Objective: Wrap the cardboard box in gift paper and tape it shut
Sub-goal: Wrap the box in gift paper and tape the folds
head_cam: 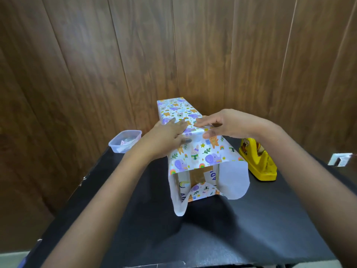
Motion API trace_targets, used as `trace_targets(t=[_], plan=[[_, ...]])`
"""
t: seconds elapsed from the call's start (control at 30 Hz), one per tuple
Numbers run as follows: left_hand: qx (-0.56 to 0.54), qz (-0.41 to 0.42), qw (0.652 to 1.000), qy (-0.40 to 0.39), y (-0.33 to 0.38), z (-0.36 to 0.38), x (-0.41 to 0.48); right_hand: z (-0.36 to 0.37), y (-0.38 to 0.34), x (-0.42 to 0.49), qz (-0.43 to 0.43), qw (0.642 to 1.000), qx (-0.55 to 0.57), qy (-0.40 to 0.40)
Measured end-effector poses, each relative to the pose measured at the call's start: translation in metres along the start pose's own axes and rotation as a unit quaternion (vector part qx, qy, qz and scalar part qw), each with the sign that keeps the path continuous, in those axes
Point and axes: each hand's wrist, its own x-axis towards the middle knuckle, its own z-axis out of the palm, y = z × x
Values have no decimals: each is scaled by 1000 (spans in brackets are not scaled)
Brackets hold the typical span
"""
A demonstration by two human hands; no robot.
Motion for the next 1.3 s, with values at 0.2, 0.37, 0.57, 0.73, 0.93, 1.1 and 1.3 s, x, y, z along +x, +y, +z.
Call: trace_targets(t=[0.2, 0.37, 0.57, 0.73, 0.93, 1.1, 1.3], plan=[[124, -14, 991, 38, 14, 4, -6, 4, -9, -3, 1, 995, -97, 32], [-47, -11, 998, 33, -8, -3, -15, -1, -10, -4, 6, 993, -116, 18], [-43, 1, 999, 28, -8, -1, -17, 1, -11, -4, 7, 995, -97, 25], [-283, -52, 954, 84, 2, 14, -51, 3, -6, -9, 0, 999, -40, 21], [-53, -95, 970, 215, 37, 57, -73, 7, -13, -7, 22, 998, -14, 53], [44, -75, 950, 299, 22, 62, -65, 9, -20, -12, 16, 997, -34, 66], [115, -44, 944, 305, 9, 67, -71, 12, -22, -8, 27, 997, -17, 68]])
